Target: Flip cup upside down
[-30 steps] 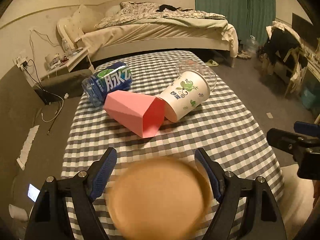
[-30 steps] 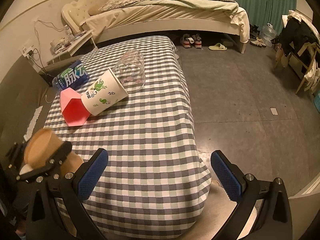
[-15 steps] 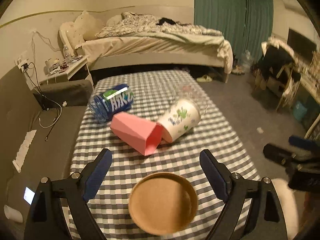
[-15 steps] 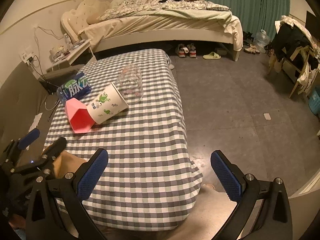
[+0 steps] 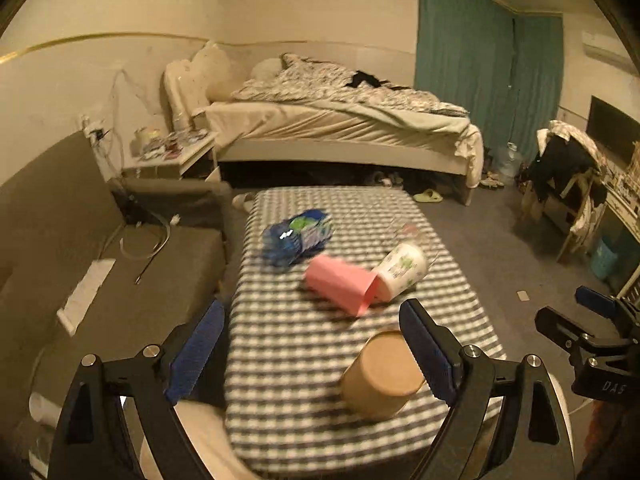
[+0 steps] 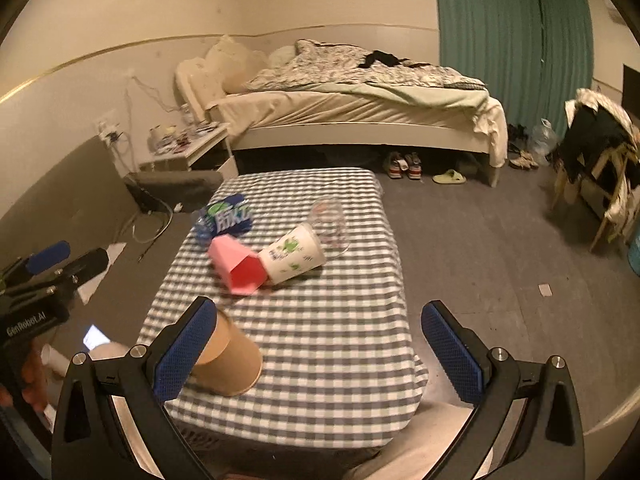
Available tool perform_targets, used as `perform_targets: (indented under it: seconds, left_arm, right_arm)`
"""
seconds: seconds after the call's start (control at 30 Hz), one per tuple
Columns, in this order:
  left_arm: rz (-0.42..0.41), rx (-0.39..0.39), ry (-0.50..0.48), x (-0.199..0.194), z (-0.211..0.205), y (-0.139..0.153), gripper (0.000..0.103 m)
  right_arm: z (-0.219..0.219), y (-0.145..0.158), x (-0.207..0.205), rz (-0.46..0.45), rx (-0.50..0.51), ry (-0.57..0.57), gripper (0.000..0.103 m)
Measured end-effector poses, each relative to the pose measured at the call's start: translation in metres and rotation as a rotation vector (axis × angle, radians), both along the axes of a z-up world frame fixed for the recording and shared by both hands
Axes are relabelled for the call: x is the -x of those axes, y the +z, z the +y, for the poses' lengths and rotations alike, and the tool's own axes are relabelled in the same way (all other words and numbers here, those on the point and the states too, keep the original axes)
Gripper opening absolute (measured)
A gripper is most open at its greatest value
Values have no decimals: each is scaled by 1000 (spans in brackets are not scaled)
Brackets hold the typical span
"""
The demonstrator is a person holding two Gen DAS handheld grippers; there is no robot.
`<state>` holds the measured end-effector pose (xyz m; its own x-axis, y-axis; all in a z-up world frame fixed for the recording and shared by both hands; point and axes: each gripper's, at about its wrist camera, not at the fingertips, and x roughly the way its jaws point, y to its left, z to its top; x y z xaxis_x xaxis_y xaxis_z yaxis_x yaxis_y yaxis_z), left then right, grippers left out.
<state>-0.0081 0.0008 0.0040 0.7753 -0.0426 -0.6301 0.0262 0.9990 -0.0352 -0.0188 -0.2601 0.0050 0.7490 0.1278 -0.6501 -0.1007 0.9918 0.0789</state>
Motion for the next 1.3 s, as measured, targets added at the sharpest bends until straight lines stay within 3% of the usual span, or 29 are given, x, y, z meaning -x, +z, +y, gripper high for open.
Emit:
perform_targets:
  seconds: [0.23,0.3,0.33,0.53,1.3]
  left_arm:
    - [62,39,37,18,12,-33,93]
    - [69,37,39,19,11,-37,99]
    - [66,28,47,21,12,-39,103]
    - [56,15,54,23,10,-39,103]
    - [80,15,64,22,9,-47,103]
  right_arm:
    - [16,-36,13,70,9,17,103]
    - [19,-43,14,84,19,19,103]
    - [21,-44,14,83,23,23,103]
    - [28,-35,15,35,53,25,103]
    - [29,-36,10,40,55,2,103]
